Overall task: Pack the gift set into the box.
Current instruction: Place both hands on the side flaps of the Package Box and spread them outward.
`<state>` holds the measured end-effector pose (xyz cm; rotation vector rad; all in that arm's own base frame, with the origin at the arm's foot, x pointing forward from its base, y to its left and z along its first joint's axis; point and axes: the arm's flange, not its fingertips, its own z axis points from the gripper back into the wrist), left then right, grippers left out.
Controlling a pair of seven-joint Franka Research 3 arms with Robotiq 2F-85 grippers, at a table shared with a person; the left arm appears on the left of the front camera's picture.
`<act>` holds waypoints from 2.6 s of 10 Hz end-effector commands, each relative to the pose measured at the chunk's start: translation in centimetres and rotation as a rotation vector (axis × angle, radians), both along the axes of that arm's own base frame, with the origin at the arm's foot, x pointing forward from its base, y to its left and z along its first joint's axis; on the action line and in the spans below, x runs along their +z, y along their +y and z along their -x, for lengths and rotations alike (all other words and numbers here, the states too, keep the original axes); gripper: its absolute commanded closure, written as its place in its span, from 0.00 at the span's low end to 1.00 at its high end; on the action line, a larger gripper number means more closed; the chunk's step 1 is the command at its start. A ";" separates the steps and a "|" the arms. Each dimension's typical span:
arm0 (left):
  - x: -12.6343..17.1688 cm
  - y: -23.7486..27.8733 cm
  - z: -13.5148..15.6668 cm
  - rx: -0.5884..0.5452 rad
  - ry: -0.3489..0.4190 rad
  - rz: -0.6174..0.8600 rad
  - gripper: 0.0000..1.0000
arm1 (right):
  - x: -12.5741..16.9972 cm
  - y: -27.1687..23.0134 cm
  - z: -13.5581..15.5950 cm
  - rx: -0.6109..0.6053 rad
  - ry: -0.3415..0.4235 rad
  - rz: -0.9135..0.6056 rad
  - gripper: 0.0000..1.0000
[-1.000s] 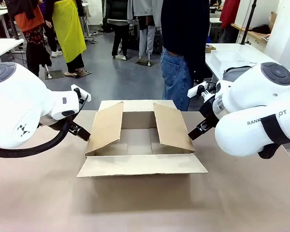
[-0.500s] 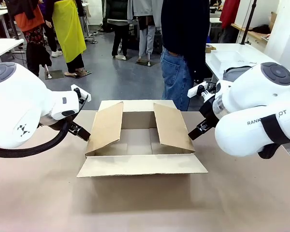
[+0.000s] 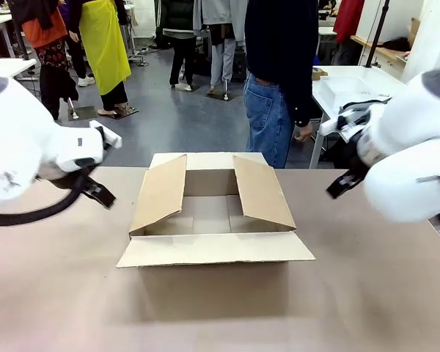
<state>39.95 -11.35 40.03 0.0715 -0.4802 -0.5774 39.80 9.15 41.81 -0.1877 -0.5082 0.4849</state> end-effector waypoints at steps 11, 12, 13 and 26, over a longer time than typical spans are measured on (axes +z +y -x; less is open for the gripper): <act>1.0 31.3 10.8 0.097 0.358 1.605 0.00 | 3.6 -30.0 11.0 -0.317 0.216 -1.654 0.00; -1.4 32.7 10.2 0.142 0.369 1.719 0.00 | 1.7 -31.2 10.5 -0.383 0.217 -1.735 0.00; -2.6 32.6 9.6 0.207 0.338 1.722 0.00 | 0.6 -31.1 10.2 -0.440 0.186 -1.696 0.00; 8.9 10.8 10.9 0.014 0.585 1.023 0.00 | 7.9 -4.5 9.8 -0.164 0.264 -0.997 0.00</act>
